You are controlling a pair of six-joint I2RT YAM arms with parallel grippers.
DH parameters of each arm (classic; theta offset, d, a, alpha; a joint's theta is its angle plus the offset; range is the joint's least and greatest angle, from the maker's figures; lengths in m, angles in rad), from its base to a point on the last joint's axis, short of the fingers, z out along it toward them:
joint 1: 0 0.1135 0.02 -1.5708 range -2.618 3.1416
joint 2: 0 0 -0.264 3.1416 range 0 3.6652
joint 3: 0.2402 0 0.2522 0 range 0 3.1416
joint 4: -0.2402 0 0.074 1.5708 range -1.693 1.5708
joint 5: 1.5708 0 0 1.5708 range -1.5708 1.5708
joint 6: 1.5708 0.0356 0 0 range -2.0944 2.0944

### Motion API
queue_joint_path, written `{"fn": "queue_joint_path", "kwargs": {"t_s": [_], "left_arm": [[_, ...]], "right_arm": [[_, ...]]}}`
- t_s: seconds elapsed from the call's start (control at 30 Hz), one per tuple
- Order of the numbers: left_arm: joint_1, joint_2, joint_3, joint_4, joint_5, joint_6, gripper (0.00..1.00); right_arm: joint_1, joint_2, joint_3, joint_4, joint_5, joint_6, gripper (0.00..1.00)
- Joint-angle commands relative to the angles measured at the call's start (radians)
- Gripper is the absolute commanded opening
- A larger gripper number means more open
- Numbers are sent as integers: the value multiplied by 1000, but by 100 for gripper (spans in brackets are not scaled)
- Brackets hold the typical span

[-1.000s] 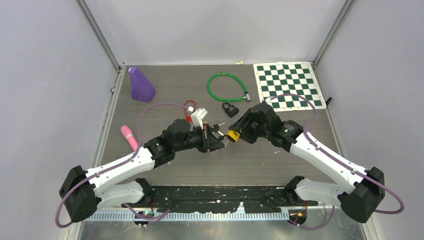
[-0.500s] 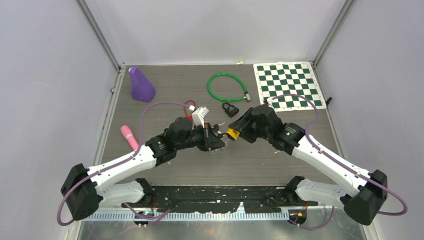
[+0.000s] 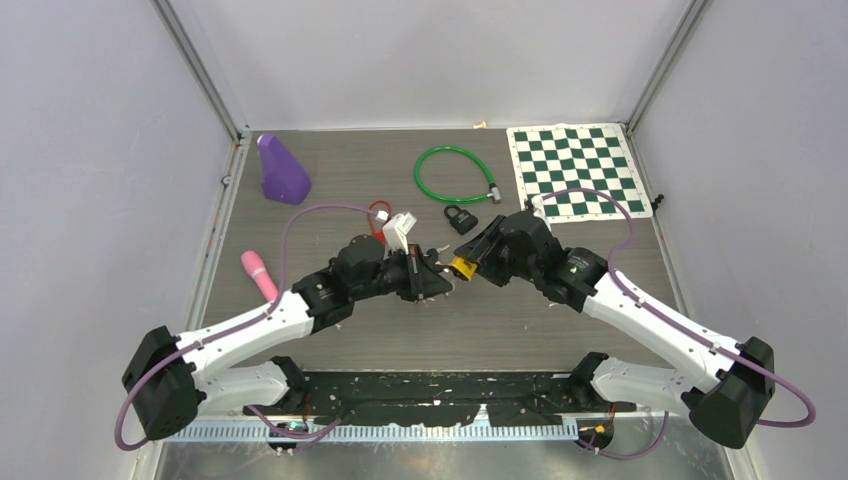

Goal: Unlock with the key

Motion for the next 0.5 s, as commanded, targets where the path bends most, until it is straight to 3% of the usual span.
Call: {"fn": "queue_joint_path", "kwargs": {"t_s": [0.0,0.47], "left_arm": [[-3,-30,-21,142,-46,-19,0],[-3,-53,-40,124,-119,-35,0]], "right_arm": [[23,-6,9,106,-36,39,5],[32,-15,-8,121,-24,45,5]]}}
